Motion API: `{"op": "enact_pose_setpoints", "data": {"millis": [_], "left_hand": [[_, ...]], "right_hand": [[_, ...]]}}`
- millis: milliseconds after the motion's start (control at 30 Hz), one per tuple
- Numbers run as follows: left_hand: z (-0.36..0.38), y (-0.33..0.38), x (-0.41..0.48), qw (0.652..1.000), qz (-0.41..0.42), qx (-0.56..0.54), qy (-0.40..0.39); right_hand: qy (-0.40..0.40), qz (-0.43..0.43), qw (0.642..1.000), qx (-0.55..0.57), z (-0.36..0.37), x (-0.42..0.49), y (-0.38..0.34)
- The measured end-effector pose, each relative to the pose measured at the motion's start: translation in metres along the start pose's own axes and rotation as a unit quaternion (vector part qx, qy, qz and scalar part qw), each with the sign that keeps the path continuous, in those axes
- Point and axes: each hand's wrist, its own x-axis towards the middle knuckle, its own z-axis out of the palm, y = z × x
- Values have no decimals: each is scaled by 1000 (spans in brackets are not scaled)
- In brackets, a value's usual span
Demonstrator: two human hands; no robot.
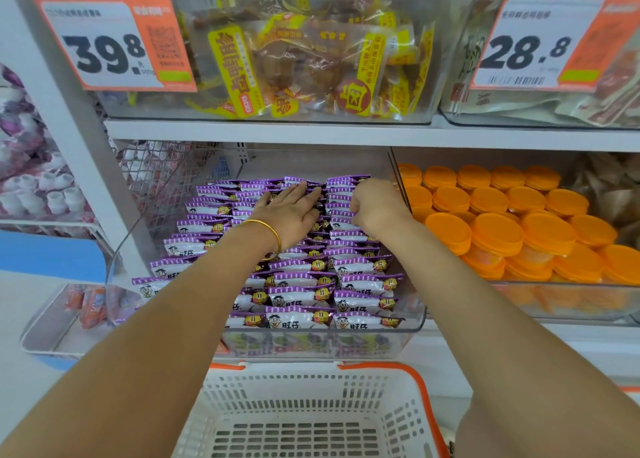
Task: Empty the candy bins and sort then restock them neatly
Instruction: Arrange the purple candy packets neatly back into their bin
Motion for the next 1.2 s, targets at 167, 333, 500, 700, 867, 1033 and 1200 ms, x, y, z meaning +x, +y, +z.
{"op": "enact_pose_setpoints", "data": {"millis": [167, 333, 500, 700, 867, 1033, 1200], "left_hand": [[-5, 8, -2, 983, 80, -80, 145], [9, 16, 2, 977, 88, -109, 161], [18, 16, 4, 973, 56, -138, 175], [16, 19, 4, 969, 33, -169, 178], [18, 19, 2, 964, 27, -190, 182], [13, 20, 0, 963, 10, -217, 160], [15, 23, 1, 970, 0, -176, 166]], "right_hand": [[22, -36, 999, -16, -9, -5, 0], [60, -49, 997, -28, -14, -16, 3], [59, -59, 996, -37, -14, -19, 10], [46, -59, 991, -114, -11, -16, 6], [63, -44, 987, -139, -10, -16, 4], [52, -56, 986, -147, -9, -15, 4], [44, -46, 988, -142, -9, -14, 3]]}}
